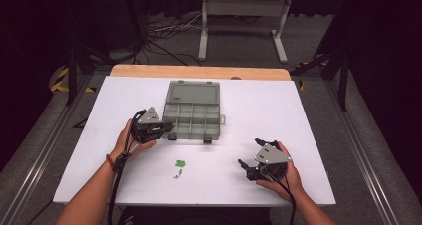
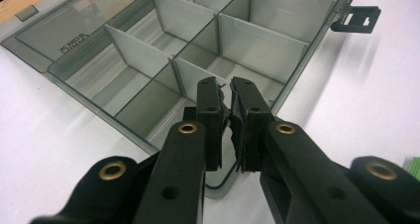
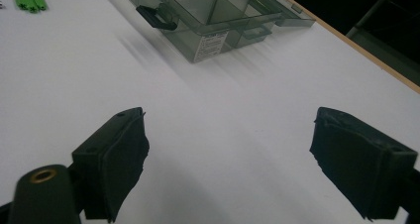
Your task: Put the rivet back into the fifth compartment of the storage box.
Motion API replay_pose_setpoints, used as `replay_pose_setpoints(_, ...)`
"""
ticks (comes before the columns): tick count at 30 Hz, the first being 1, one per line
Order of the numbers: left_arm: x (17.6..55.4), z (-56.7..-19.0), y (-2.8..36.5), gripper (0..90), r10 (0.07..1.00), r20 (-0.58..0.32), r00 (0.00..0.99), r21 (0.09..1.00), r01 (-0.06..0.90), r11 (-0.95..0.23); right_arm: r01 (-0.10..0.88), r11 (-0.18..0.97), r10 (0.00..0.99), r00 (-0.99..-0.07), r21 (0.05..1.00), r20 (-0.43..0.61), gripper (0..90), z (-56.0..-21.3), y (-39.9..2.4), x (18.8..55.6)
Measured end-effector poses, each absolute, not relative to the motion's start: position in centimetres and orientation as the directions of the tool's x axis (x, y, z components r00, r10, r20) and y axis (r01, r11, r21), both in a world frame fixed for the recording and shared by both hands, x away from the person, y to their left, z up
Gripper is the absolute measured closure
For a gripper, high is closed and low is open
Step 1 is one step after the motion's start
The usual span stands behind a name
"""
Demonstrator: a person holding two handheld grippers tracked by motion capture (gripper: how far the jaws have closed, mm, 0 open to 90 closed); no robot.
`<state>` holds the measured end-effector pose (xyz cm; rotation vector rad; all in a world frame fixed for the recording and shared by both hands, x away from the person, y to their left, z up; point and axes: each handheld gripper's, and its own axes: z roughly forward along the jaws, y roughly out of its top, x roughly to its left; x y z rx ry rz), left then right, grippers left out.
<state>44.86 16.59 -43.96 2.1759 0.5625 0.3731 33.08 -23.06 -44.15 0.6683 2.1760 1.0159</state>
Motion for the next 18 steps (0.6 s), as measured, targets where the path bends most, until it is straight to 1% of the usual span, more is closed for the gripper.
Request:
replay_pose_setpoints(12,44.65,-43.62,16.95,82.6,0.528,0.073,0.846,0.81,0.259,-0.526,0.166,0.575,0.662,-0.67,0.801,-0.337,15.0,-44.11,-22.96,32.91)
replay_pose_setpoints(18,44.36,-43.36,17.34,79.2,0.536,0.081,0.84,0.825,0.245,-0.51,0.167,0.571,0.666,-0.668,0.804,-0.334,14.8,-44.07,-23.13,33.01)
